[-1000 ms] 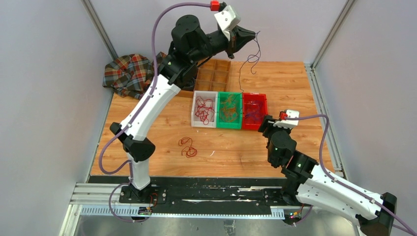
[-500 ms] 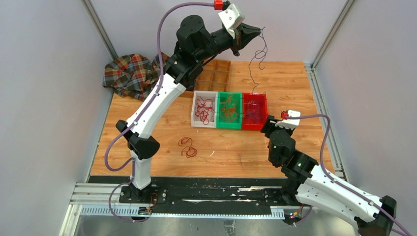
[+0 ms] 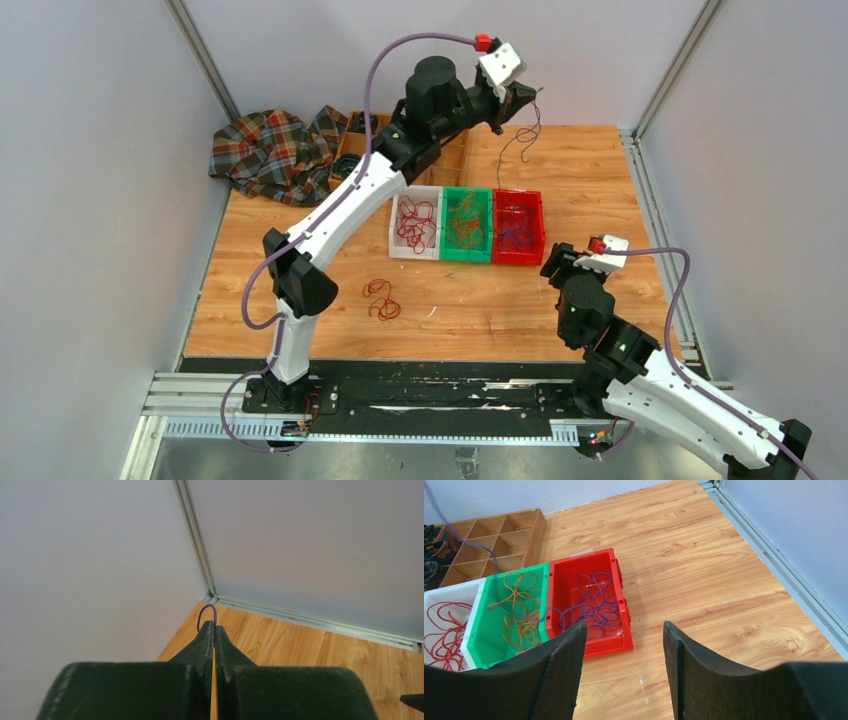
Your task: Untangle the cables
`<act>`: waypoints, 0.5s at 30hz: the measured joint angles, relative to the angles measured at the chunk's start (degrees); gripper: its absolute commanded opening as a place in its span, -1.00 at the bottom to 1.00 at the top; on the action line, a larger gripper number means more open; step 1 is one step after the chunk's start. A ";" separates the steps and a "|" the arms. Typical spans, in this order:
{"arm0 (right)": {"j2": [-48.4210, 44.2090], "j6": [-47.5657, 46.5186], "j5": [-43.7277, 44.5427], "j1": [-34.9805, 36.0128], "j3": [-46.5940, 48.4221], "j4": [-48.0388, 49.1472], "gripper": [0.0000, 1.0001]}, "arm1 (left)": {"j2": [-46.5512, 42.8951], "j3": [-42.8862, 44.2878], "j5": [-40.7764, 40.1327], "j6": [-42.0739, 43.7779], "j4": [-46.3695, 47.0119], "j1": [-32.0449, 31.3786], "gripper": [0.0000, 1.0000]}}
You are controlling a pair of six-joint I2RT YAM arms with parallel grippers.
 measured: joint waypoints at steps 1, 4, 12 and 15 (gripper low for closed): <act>-0.39 0.22 -0.02 -0.07 -0.09 -0.33 0.14 | 0.83 -0.26 -0.33 0.20 -0.07 -0.17 -0.99; -0.98 0.83 -0.02 -0.09 -0.33 -0.98 0.14 | 2.97 -0.66 -0.85 0.83 -0.96 -0.70 -0.99; -1.18 1.60 -0.55 -0.61 -0.37 -1.88 0.14 | 3.23 1.05 -0.94 1.49 -4.04 -2.54 -0.99; -1.25 1.97 -1.09 -1.25 -0.37 -2.14 0.14 | 1.62 1.05 -1.01 1.90 -4.37 -3.26 -0.99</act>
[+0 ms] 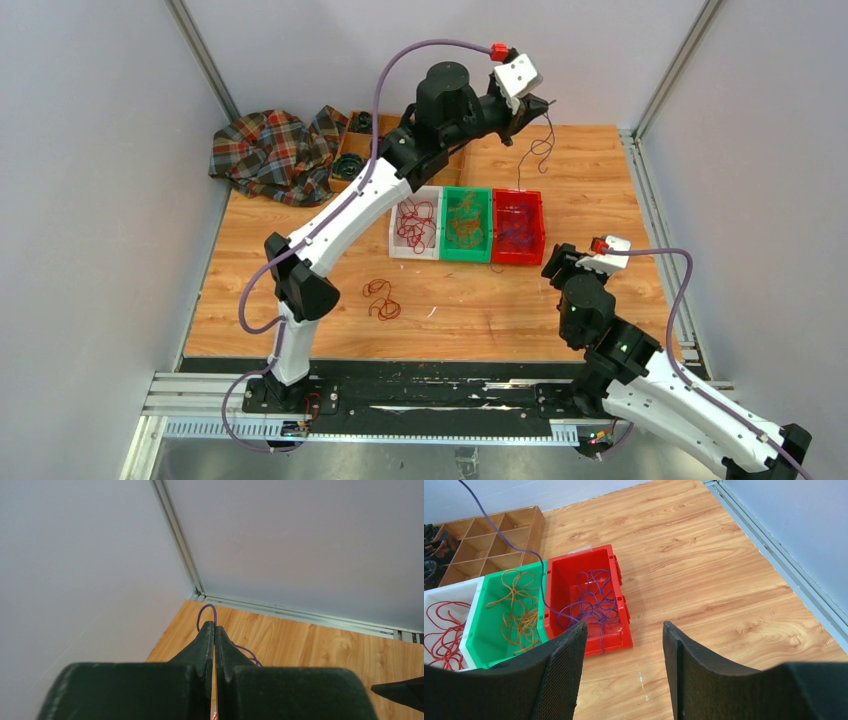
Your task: Untangle the cables
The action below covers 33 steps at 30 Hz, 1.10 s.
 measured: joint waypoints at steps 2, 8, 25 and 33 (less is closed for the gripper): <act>-0.11 0.33 -0.39 -0.31 0.00 -0.11 0.14 | -1.11 0.00 -0.22 0.44 0.00 -0.46 -0.99; -0.50 0.98 -0.98 -0.72 0.00 -0.22 0.13 | -3.26 0.48 -1.64 2.01 0.70 -1.68 -0.99; -0.39 1.97 -1.57 -2.36 0.02 -0.57 0.10 | -3.89 9.66 0.37 -2.60 7.13 -1.92 -0.99; 0.68 2.91 -2.89 -3.21 0.02 -0.72 0.09 | -4.31 6.19 -0.50 -0.20 8.85 -1.99 -0.99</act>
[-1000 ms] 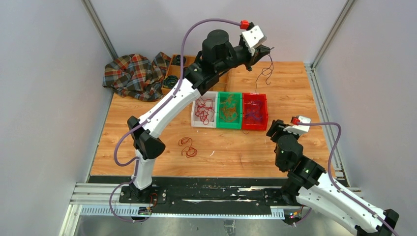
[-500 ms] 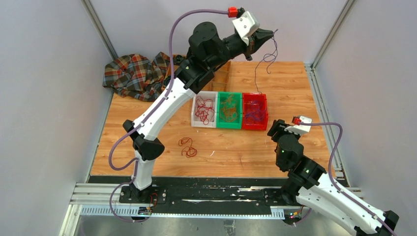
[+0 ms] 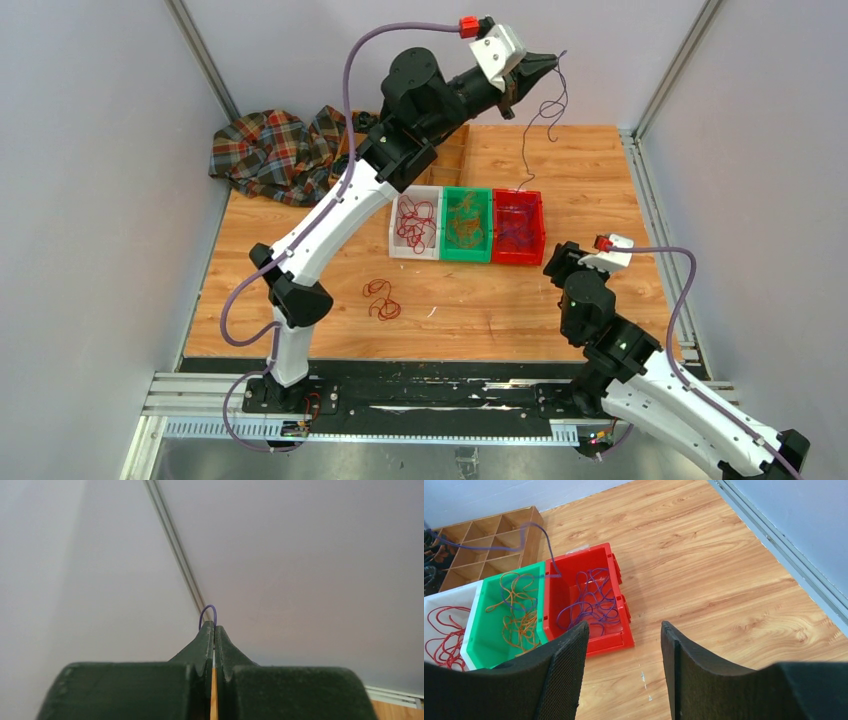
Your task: Untangle the cables
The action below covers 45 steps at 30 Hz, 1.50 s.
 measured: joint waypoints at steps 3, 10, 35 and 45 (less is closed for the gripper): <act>-0.31 0.20 -0.13 -0.15 0.00 -0.04 0.09 | 0.96 -0.66 -1.25 1.29 0.04 0.00 -0.99; -1.22 0.83 -0.68 -0.15 0.00 -0.09 0.08 | 5.49 -0.39 -4.35 3.41 1.11 0.00 -0.99; -0.02 3.74 -3.58 -2.80 -0.92 -0.13 0.06 | 8.20 -16.94 -17.25 14.93 -8.04 -0.92 -0.99; 2.95 8.94 -9.70 -9.16 -1.73 -0.09 0.05 | 12.41 -11.65 -10.60 3.72 -17.03 -1.31 -0.99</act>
